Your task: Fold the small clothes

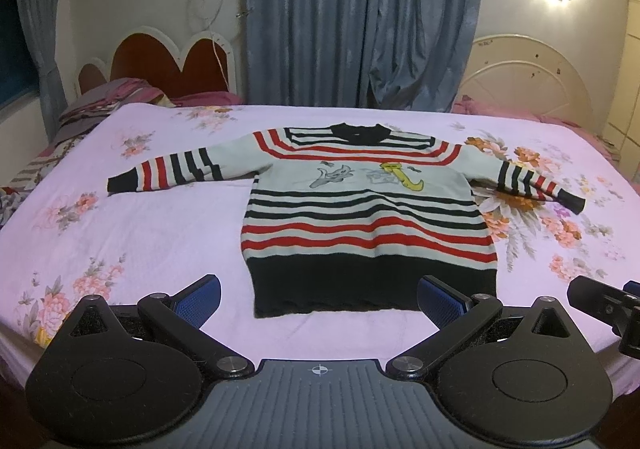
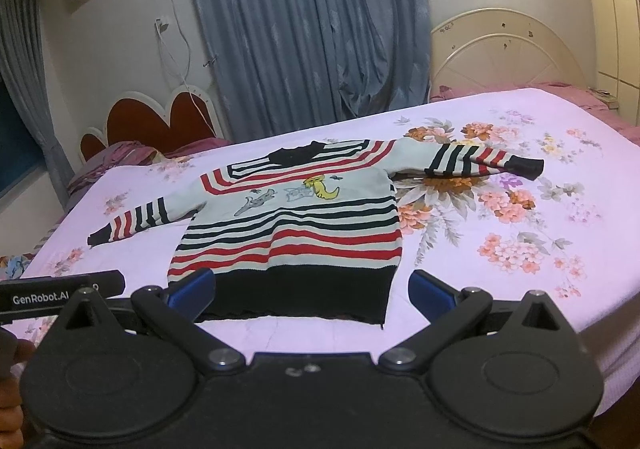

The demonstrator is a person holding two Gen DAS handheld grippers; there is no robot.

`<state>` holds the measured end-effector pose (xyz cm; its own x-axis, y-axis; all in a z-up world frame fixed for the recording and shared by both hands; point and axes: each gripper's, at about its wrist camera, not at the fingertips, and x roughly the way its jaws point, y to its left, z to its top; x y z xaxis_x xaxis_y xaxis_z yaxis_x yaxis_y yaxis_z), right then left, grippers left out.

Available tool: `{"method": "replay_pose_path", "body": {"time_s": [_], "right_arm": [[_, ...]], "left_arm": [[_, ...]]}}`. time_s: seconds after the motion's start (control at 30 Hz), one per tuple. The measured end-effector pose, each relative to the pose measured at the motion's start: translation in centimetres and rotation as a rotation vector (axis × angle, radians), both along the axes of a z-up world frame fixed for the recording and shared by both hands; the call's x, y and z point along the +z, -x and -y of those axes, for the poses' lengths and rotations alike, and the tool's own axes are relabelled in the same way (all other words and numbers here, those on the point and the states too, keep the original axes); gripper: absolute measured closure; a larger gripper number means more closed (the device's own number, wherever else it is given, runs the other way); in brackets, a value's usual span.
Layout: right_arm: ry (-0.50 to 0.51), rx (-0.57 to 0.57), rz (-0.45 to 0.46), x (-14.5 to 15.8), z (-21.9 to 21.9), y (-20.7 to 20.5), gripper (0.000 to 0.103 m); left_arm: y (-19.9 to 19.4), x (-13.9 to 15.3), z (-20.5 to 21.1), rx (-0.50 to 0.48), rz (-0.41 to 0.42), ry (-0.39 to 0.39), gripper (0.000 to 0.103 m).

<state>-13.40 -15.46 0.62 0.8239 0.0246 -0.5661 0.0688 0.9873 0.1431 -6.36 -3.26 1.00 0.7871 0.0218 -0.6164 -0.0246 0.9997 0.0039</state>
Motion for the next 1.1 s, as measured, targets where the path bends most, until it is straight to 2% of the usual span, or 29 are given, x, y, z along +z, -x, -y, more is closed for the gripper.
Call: {"method": "replay_pose_path", "body": {"time_s": [0.63,0.9,1.1], "right_arm": [[0.008,-0.004,-0.034,-1.0,-0.4,-3.4,0.001],[0.008,-0.023,-0.049,-2.0,0.0,-5.6,0.001],[0.012,-0.07,-0.065,-3.1,0.7,-8.2,0.001]], "left_arm": [[-3.1,-1.1,-0.6,0.024,-0.028,0.001,0.0],[-6.1,-1.8,-0.8,0.023,-0.045,0.0,0.0],[-9.8,-2.8,-1.2,0.015,-0.055,0.01,0.0]]}}
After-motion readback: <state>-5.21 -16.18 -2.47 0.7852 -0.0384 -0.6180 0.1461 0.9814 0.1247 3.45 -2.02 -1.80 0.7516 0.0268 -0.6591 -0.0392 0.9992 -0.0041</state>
